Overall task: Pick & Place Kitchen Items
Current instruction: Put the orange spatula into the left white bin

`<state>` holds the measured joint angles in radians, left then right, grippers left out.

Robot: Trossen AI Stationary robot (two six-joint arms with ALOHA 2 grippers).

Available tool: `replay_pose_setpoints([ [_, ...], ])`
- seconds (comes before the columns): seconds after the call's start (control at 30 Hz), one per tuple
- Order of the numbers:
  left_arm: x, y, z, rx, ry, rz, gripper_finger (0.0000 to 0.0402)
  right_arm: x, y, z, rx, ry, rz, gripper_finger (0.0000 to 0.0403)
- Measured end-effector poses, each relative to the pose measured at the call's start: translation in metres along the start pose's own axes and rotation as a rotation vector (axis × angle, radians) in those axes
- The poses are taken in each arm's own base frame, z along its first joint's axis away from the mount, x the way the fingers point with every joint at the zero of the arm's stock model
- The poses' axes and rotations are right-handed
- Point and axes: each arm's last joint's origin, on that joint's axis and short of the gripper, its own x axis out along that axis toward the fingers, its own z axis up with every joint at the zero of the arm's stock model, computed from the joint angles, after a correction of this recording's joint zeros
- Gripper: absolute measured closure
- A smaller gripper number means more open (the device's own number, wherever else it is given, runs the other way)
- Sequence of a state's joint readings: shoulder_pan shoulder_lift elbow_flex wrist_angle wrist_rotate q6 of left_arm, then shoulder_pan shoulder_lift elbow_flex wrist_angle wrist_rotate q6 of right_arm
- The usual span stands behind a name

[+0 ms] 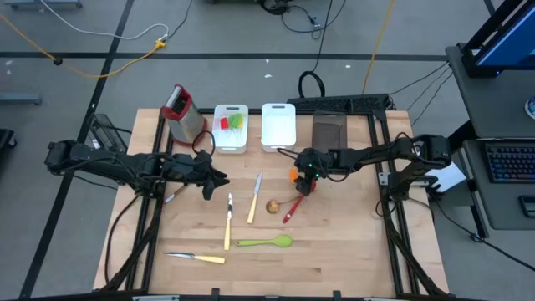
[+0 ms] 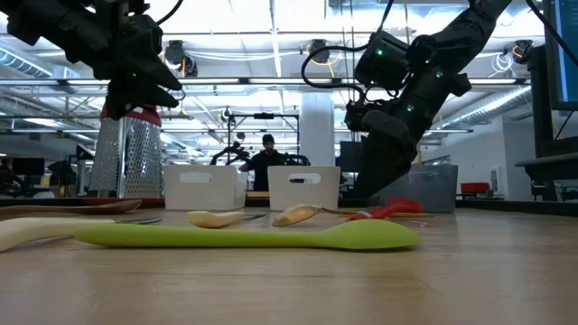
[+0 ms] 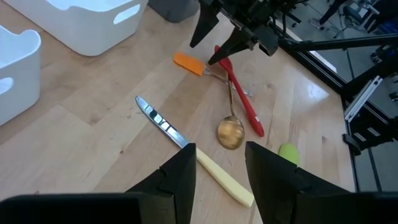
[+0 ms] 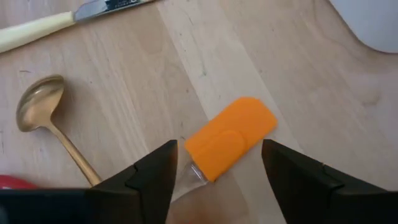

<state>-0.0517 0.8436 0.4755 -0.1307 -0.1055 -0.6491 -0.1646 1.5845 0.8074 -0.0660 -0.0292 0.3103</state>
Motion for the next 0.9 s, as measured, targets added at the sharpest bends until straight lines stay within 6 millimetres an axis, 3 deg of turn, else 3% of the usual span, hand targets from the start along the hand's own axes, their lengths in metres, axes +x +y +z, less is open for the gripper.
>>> replay_pose_setpoints([
  [0.23,0.0,0.0,0.0,0.001,0.0,0.0,0.0261,0.0,0.002,0.004,0.068,-0.046,0.02,0.0139],
  [0.73,0.0,0.0,0.0,0.009,0.001,-0.001,0.0261,-0.002,0.006,0.016,0.022,-0.168,0.057,0.0141],
  [0.9,0.0,0.0,0.0,0.009,0.001,-0.001,0.0261,-0.002,0.008,0.02,0.136,-0.197,0.11,0.014],
])
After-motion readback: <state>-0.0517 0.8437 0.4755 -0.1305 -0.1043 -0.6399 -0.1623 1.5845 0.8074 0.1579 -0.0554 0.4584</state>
